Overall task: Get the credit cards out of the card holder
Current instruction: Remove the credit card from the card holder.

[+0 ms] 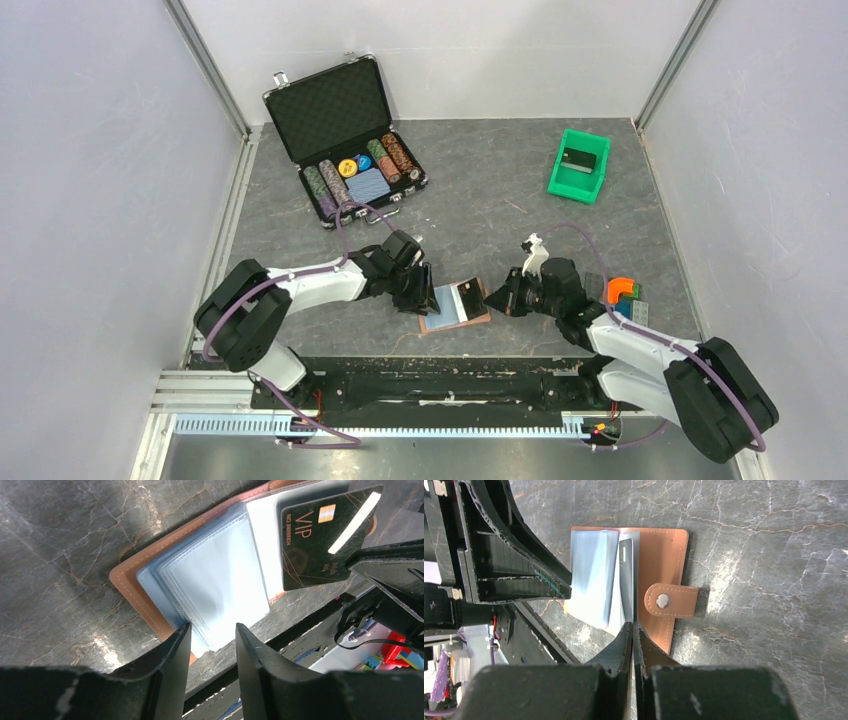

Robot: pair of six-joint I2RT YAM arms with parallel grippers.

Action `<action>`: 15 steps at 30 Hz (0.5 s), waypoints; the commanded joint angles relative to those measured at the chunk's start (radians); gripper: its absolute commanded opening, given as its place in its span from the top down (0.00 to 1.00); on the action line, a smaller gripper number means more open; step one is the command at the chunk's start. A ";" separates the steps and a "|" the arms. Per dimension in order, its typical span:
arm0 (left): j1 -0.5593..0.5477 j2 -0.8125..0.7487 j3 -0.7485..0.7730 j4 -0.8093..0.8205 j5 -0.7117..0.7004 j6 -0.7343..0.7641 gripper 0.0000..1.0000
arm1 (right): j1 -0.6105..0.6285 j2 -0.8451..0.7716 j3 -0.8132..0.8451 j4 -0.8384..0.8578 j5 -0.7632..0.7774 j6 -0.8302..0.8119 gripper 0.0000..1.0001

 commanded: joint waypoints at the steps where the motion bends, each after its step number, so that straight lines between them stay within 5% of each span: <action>1: 0.002 -0.032 0.044 -0.035 0.005 0.047 0.52 | -0.012 -0.043 0.028 -0.020 -0.056 -0.056 1.00; 9: 0.003 -0.117 0.163 -0.137 -0.008 0.137 0.36 | -0.031 -0.078 0.077 -0.066 -0.147 -0.130 1.00; 15: 0.005 -0.182 0.173 -0.126 0.016 0.190 0.35 | -0.045 -0.084 0.130 -0.078 -0.263 -0.165 1.00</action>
